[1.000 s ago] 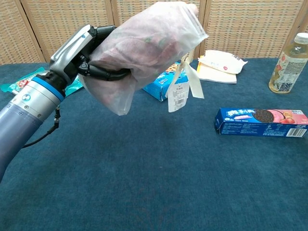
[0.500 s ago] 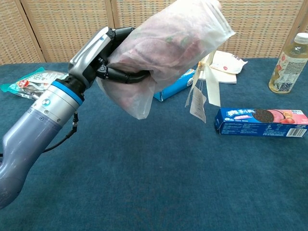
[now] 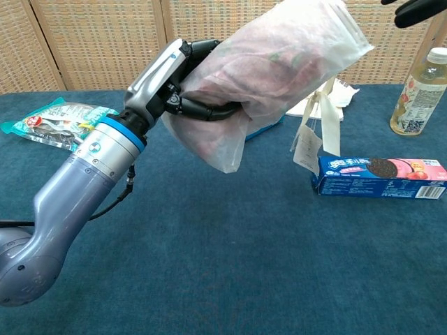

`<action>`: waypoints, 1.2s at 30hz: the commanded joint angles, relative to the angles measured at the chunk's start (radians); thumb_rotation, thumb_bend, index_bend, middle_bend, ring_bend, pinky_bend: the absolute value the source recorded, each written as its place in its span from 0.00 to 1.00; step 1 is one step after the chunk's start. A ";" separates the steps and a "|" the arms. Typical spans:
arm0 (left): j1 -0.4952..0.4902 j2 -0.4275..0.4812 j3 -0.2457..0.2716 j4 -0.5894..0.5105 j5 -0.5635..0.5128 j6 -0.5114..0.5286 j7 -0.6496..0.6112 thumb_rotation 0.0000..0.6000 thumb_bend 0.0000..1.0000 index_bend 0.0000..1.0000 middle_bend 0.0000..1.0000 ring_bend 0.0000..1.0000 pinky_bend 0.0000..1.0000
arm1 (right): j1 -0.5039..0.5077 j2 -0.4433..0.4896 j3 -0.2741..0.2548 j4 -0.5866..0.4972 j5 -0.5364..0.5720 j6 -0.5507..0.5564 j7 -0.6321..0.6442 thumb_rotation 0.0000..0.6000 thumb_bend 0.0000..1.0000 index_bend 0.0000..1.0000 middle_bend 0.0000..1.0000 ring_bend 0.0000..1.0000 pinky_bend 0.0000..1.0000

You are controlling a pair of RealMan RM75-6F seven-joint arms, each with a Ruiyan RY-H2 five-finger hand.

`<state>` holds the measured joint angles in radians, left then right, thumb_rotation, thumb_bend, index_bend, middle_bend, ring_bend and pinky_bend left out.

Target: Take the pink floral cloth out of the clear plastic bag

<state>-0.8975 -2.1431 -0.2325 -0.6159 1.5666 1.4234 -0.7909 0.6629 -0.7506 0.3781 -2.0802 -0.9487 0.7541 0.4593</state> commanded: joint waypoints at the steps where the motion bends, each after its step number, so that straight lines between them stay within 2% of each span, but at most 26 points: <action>1: -0.008 -0.007 -0.004 -0.001 -0.003 0.001 -0.001 1.00 0.56 0.57 0.61 0.53 0.69 | 0.035 -0.018 -0.002 -0.014 0.046 0.001 -0.051 1.00 0.00 0.27 0.00 0.00 0.00; 9: -0.026 -0.016 -0.011 -0.009 -0.009 0.008 0.007 1.00 0.55 0.57 0.61 0.53 0.69 | 0.087 -0.068 -0.029 -0.021 0.131 0.043 -0.174 1.00 0.00 0.28 0.00 0.00 0.00; 19: -0.038 -0.015 -0.015 -0.018 -0.015 0.011 -0.002 1.00 0.56 0.57 0.61 0.53 0.69 | 0.131 -0.104 -0.021 -0.060 0.184 0.052 -0.224 1.00 0.00 0.28 0.00 0.00 0.00; 36: -0.053 -0.031 -0.027 -0.035 -0.033 0.006 0.002 1.00 0.55 0.57 0.61 0.53 0.69 | 0.213 -0.132 -0.028 -0.058 0.289 0.044 -0.310 1.00 0.00 0.28 0.00 0.00 0.00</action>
<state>-0.9498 -2.1735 -0.2592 -0.6511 1.5335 1.4290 -0.7890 0.8745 -0.8809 0.3496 -2.1402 -0.6608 0.7970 0.1502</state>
